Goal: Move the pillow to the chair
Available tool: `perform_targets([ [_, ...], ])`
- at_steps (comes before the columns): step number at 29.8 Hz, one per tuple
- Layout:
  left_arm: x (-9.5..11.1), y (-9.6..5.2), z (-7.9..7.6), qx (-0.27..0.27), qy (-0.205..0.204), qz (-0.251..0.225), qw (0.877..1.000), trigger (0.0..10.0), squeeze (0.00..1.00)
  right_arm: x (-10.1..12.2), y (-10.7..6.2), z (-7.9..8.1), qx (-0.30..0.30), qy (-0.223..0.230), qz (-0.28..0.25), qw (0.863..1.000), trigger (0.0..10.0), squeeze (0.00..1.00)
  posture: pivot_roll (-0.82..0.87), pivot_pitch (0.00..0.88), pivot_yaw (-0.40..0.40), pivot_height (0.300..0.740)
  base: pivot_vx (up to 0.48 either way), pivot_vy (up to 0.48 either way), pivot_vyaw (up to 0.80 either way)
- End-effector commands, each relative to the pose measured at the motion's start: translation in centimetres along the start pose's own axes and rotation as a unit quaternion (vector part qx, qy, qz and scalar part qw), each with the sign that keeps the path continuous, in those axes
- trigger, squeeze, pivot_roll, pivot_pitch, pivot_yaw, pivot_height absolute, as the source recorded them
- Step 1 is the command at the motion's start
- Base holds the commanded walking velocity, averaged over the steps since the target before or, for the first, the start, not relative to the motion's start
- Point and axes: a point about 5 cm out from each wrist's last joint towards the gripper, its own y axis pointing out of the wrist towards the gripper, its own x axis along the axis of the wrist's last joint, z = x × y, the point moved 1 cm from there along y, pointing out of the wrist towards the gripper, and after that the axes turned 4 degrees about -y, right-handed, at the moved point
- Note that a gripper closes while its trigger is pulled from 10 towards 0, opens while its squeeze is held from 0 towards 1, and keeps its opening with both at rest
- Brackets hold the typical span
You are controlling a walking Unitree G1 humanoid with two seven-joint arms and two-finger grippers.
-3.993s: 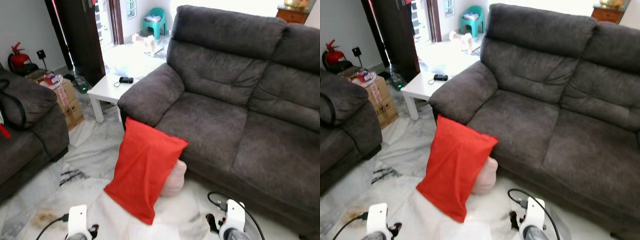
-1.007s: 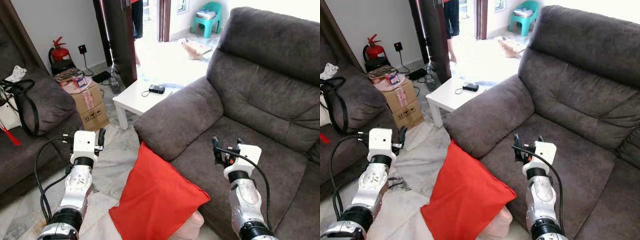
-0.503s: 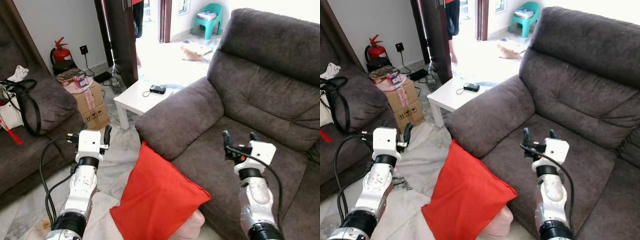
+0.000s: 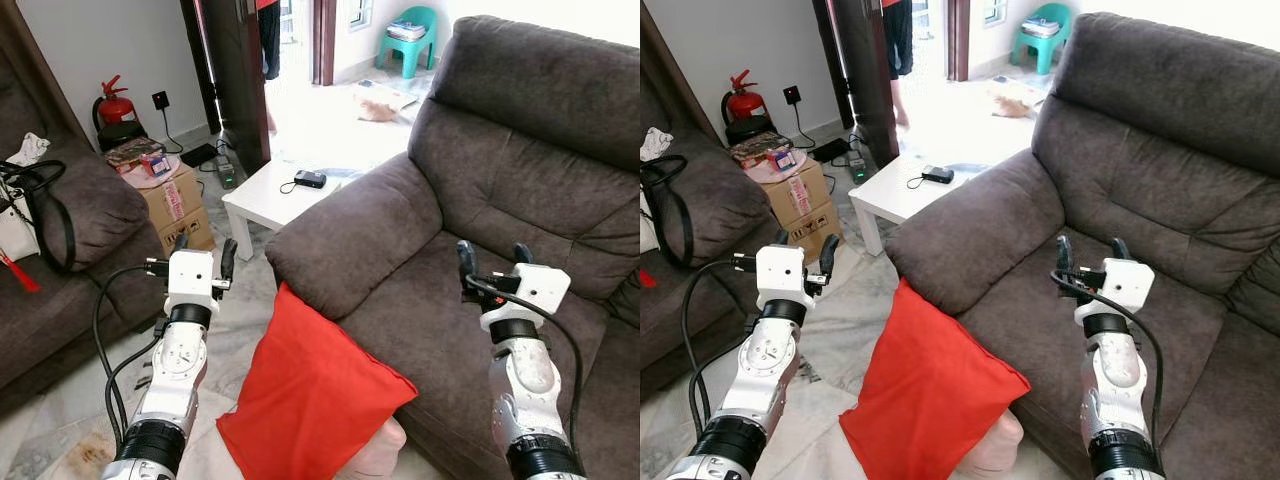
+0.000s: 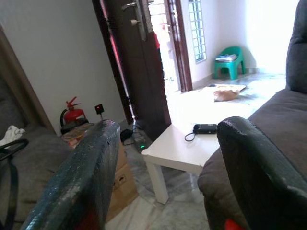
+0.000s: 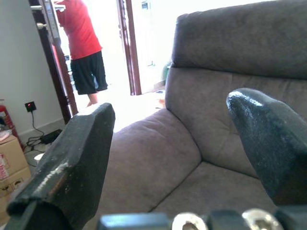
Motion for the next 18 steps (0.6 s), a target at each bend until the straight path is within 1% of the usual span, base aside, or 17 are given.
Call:
perform_targets([
  [1,0.9,0.6,-0.3,-0.006,0.005,-0.012,1.0,10.0,0.0,0.7,0.5,0.2,0.004,0.005,-0.009,1.0,10.0,0.0,-0.02,0.0,-0.044,0.74,0.0,0.0,0.0],
  [3,1.0,0.7,-0.1,-0.002,0.005,-0.014,1.0,10.0,0.0,0.7,0.5,0.5,0.009,0.008,-0.007,1.0,10.0,0.0,-0.02,0.0,-0.045,0.74,0.0,0.0,0.0],
  [4,1.2,0.6,0.1,0.003,0.007,-0.017,1.0,10.0,0.0,0.6,0.4,1.0,0.019,0.007,-0.004,1.0,10.0,0.0,-0.01,0.0,-0.045,0.74,0.0,0.0,0.0],
  [7,1.5,0.6,0.4,0.006,0.008,-0.02,1.0,10.0,0.0,0.5,0.3,1.5,0.026,0.014,-0.001,1.0,10.0,0.0,0.0,0.0,-0.044,0.74,0.0,0.0,0.0],
  [8,1.7,0.2,0.7,0.007,0.011,-0.023,1.0,10.0,0.0,0.5,0.1,2.0,0.031,0.022,-0.002,0.999,10.0,0.0,0.01,0.0,-0.043,0.74,0.0,0.0,0.0],
  [9,1.7,0.2,0.7,0.007,0.011,-0.023,1.0,10.0,0.0,0.5,0.1,2.0,0.031,0.022,-0.002,0.999,10.0,0.0,0.01,0.0,-0.043,0.74,0.0,0.0,0.0],
  [15,1.7,-1.1,1.8,0.024,0.017,-0.013,0.999,10.0,0.0,0.5,-0.1,3.1,0.047,0.029,0.003,0.998,10.0,0.0,0.06,0.0,-0.065,0.74,0.0,0.0,0.0],
  [16,1.7,-1.3,2.0,0.027,0.019,-0.012,0.999,10.0,0.0,0.6,0.0,3.3,0.051,0.03,0.002,0.998,10.0,0.0,0.06,0.006,-0.069,0.74,0.0,0.0,0.0],
  [18,1.6,-2.1,2.3,0.036,0.022,-0.005,0.999,10.0,0.0,0.9,0.2,3.9,0.071,0.032,0.002,0.997,10.0,0.0,0.07,0.036,-0.082,0.74,0.0,0.0,0.0],
])
